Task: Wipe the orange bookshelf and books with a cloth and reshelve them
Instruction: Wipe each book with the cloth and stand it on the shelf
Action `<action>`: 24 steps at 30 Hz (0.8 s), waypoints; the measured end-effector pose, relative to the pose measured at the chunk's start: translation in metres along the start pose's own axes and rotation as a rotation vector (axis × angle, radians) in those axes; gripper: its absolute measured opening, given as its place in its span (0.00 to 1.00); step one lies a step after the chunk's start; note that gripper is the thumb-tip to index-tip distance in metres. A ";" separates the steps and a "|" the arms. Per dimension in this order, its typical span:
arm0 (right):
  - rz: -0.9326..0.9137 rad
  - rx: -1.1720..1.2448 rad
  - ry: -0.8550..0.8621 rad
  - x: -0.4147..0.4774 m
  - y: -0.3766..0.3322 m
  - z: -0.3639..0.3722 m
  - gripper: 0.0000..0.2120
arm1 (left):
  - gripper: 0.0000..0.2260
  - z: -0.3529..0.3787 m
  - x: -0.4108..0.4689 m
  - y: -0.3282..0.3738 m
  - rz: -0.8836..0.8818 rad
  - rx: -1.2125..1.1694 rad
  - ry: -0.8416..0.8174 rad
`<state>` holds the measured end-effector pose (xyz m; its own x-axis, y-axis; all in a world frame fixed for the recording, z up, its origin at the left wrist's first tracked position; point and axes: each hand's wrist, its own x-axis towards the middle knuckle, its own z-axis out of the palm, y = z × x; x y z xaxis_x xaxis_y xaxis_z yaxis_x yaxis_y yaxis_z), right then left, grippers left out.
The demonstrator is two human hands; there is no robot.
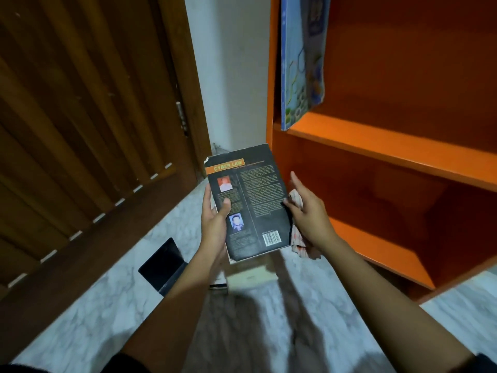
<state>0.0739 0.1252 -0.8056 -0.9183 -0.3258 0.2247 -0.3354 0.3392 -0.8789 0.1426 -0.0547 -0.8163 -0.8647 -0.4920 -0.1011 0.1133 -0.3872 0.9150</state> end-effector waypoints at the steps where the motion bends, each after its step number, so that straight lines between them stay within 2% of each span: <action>1: -0.042 -0.015 0.022 -0.001 -0.009 0.000 0.30 | 0.23 0.001 -0.005 0.007 0.028 0.017 -0.019; 6: -0.163 -0.102 0.104 -0.006 -0.044 0.009 0.31 | 0.25 0.004 -0.031 0.034 0.194 0.126 -0.122; 9: -0.195 -0.075 0.080 -0.012 -0.066 0.025 0.30 | 0.26 0.004 -0.047 0.043 0.244 0.168 -0.151; 12: -0.174 -0.053 0.024 -0.020 -0.087 0.044 0.29 | 0.26 0.006 -0.064 0.052 0.269 0.214 -0.200; 15: -0.139 -0.056 0.062 -0.028 -0.098 0.049 0.30 | 0.26 0.003 -0.073 0.061 0.272 0.213 -0.225; 22: -0.211 0.026 0.120 -0.044 -0.109 0.044 0.19 | 0.27 -0.002 -0.084 0.082 0.284 0.181 -0.189; 24: -0.209 0.101 0.110 -0.050 -0.108 0.043 0.20 | 0.26 -0.005 -0.086 0.087 0.284 0.161 -0.183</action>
<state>0.1657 0.0665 -0.7400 -0.8505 -0.2793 0.4457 -0.5028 0.1826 -0.8449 0.2288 -0.0500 -0.7302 -0.8847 -0.4086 0.2242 0.2958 -0.1205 0.9476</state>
